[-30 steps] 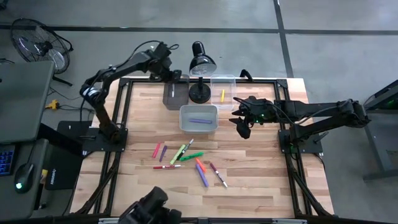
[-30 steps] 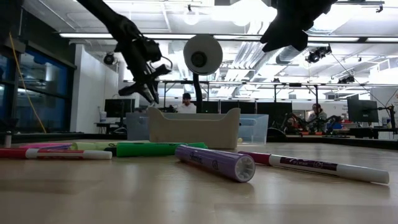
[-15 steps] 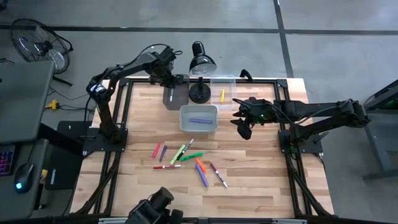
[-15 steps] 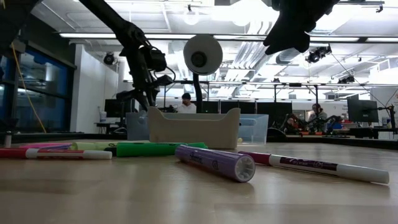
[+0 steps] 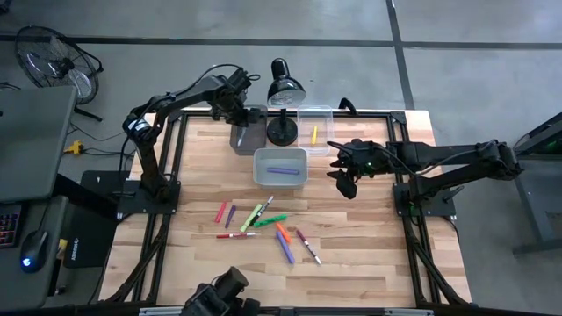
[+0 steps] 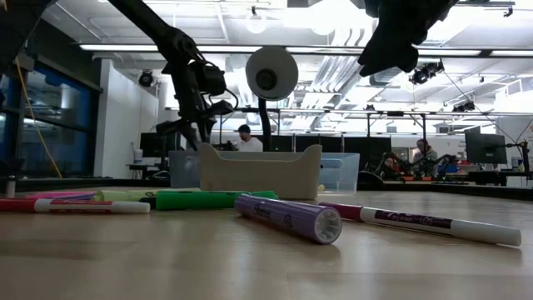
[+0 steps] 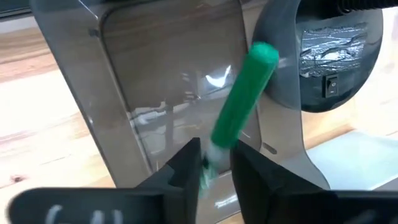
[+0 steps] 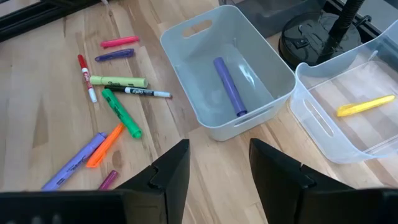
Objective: Pick & Place Markers
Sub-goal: Put the medium green marker into the black bin, then put the large green marker into the gray bin
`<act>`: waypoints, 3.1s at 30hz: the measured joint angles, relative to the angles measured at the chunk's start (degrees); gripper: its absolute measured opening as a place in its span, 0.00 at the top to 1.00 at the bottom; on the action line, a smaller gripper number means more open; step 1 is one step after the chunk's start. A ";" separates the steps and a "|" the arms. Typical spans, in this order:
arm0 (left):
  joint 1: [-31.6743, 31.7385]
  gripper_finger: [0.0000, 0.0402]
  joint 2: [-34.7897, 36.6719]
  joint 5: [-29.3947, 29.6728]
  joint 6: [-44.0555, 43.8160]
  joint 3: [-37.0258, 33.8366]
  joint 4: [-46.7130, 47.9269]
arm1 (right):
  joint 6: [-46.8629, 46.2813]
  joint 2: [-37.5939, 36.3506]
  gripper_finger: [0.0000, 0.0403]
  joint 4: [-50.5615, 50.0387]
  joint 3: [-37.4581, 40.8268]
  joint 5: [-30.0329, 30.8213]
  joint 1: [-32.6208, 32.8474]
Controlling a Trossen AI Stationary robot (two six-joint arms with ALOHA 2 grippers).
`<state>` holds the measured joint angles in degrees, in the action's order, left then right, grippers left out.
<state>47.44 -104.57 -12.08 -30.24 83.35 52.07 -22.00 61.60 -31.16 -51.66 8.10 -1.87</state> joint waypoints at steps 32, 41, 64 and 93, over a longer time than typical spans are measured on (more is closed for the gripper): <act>-14.13 0.63 20.81 16.30 11.88 6.80 18.02 | -3.50 0.04 0.62 -1.64 0.00 -2.24 -0.04; -31.07 0.63 34.62 19.86 -0.53 -2.36 18.71 | -0.22 0.15 0.62 0.06 0.00 -3.30 0.74; -75.51 0.63 45.97 29.62 -33.21 -37.85 -1.36 | -4.78 16.19 0.66 18.26 0.00 -8.47 10.82; -80.48 0.63 45.97 33.27 -25.55 -46.05 -16.01 | 17.33 55.60 0.66 -8.10 -44.69 -9.79 14.45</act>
<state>-33.04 -58.61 21.19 -55.79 37.30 36.07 -4.67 117.20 -39.26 -96.35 -1.69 12.58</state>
